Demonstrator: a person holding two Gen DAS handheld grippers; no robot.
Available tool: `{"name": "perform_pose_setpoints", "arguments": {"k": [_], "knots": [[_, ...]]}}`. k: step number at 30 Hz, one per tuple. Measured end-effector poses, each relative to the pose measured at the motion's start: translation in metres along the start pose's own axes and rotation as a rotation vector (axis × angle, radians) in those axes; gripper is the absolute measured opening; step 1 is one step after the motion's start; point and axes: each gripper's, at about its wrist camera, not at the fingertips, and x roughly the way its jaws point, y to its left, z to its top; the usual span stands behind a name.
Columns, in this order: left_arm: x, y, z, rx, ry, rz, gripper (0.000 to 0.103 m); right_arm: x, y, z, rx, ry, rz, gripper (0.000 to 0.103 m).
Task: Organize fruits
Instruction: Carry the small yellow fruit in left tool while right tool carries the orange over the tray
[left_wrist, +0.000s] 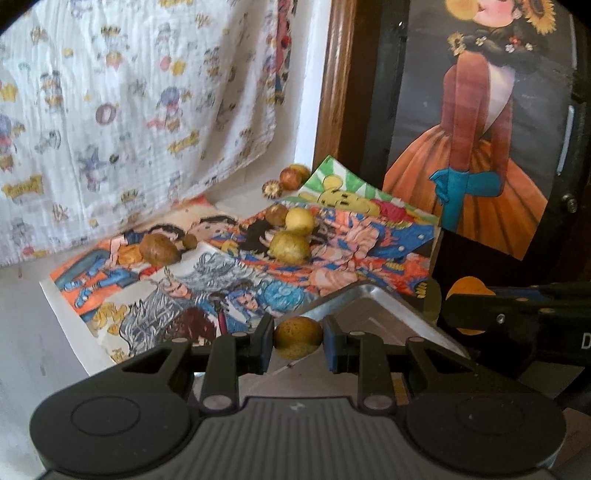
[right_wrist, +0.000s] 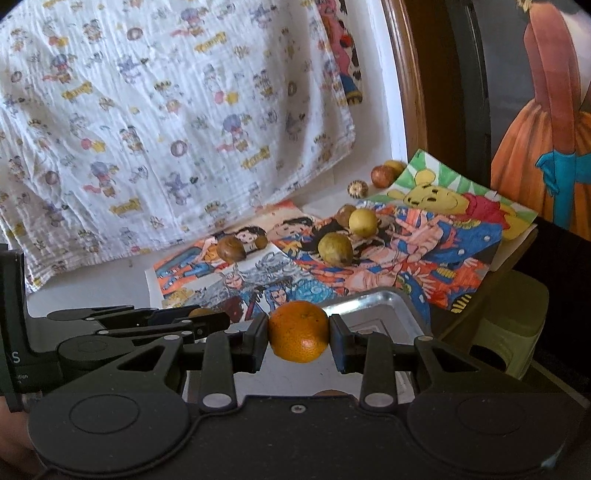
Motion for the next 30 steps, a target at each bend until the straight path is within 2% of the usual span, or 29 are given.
{"name": "perform_pose_setpoints", "arguments": {"k": [13,30], "knots": [[0.045,0.016,-0.006,-0.041,0.1,0.015,0.03,0.052,-0.017,0.007,0.007,0.072,0.012,0.037],[0.097,0.02,-0.018,-0.059,0.209,0.006,0.03,0.121,-0.042,-0.004,0.031,0.208,0.0,0.037]]}}
